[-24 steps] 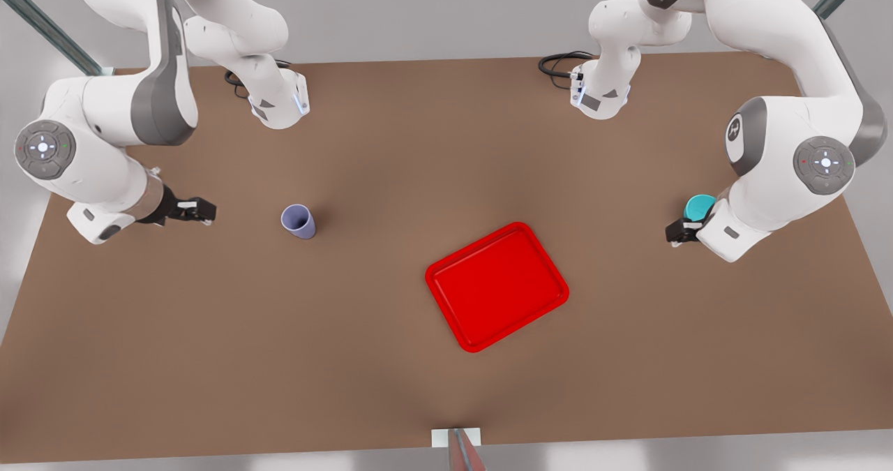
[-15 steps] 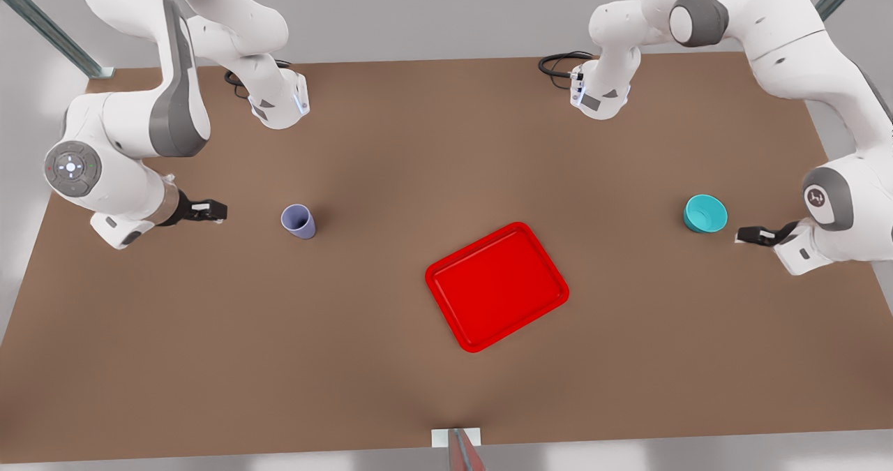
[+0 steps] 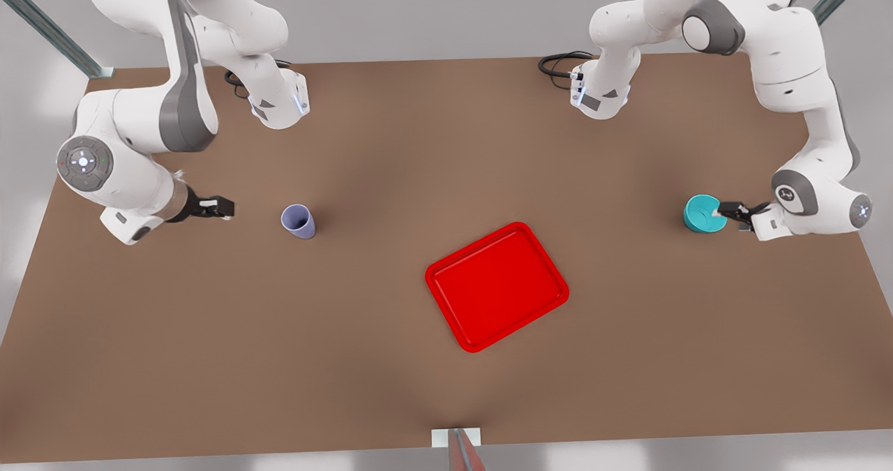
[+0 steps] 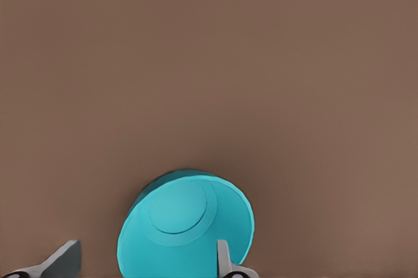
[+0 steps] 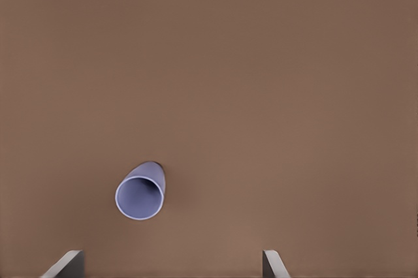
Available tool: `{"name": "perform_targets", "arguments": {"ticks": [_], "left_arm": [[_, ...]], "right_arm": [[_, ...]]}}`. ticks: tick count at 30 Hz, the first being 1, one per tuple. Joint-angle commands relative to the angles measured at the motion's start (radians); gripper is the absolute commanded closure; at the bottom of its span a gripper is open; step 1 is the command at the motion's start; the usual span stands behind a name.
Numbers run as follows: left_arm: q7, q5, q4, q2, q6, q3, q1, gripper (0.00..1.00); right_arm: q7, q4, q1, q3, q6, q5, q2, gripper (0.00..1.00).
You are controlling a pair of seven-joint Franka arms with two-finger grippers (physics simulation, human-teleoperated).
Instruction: Place the bowl on the tray with the left arm and the cup on the tray with the right arm
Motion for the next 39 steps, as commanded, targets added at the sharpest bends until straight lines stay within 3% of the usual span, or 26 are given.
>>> {"name": "perform_targets", "arguments": {"ticks": [1,4,6,8,9,10,11,12,17,20,26,30,34,36,39], "left_arm": [[0.000,-0.003,0.000,0.008,0.006,0.000,0.000,0.00],[0.018,-0.004,0.002,0.036,0.029,0.000,0.003,0.00],[0.018,-0.009,0.002,0.050,0.033,0.000,0.005,0.00],[0.018,-0.016,0.002,0.068,0.029,0.000,0.018,0.02],[0.020,-0.016,0.002,0.070,0.026,0.000,0.018,0.28],[0.020,-0.016,0.002,0.071,0.026,0.000,0.018,0.46],[0.018,-0.018,0.002,0.073,0.026,0.000,0.018,0.59],[0.018,-0.018,0.002,0.082,0.027,0.000,0.018,0.62],[0.018,-0.032,0.012,0.110,0.033,0.000,0.020,0.64],[0.018,-0.032,0.012,0.113,0.030,0.000,0.020,0.79],[0.015,-0.044,0.029,0.125,0.021,-0.001,0.020,0.79],[-0.040,-0.093,0.120,0.116,-0.114,-0.014,0.008,0.79],[-0.273,-0.139,0.241,0.104,-0.186,-0.224,-0.001,0.79],[-0.423,-0.141,0.279,0.102,-0.183,-0.253,-0.107,0.79],[-0.578,-0.308,0.316,0.122,-0.163,-0.271,-0.222,0.79]], "right_arm": [[0.000,-0.004,0.008,0.000,0.010,0.000,0.000,0.00],[0.002,-0.095,0.006,0.000,0.122,0.000,-0.026,0.00],[0.005,-0.315,-0.003,0.003,0.323,0.000,-0.135,0.00],[0.003,-0.385,-0.029,0.004,0.386,0.000,-0.160,0.00],[-0.003,-0.440,-0.049,0.005,0.461,0.000,-0.167,0.00],[-0.003,-0.486,-0.049,0.006,0.507,0.000,-0.186,0.00],[-0.003,-0.562,-0.058,0.006,0.573,0.000,-0.224,0.00],[-0.003,-0.631,-0.060,0.006,0.613,0.000,-0.259,0.00],[-0.006,-0.701,-0.054,0.017,0.778,-0.002,-0.158,0.00],[-0.007,-0.701,-0.047,0.018,0.864,-0.002,-0.089,0.00],[-0.004,-0.734,-0.046,0.072,0.823,0.002,-0.112,0.00],[-0.004,-0.762,-0.047,0.115,0.823,0.005,-0.132,0.00],[-0.009,-0.783,-0.049,0.126,0.823,0.005,-0.124,0.00],[-0.009,-0.805,-0.057,0.126,0.829,0.005,-0.118,0.00],[-0.018,-0.829,-0.055,0.129,0.831,0.005,-0.108,0.00]]}}
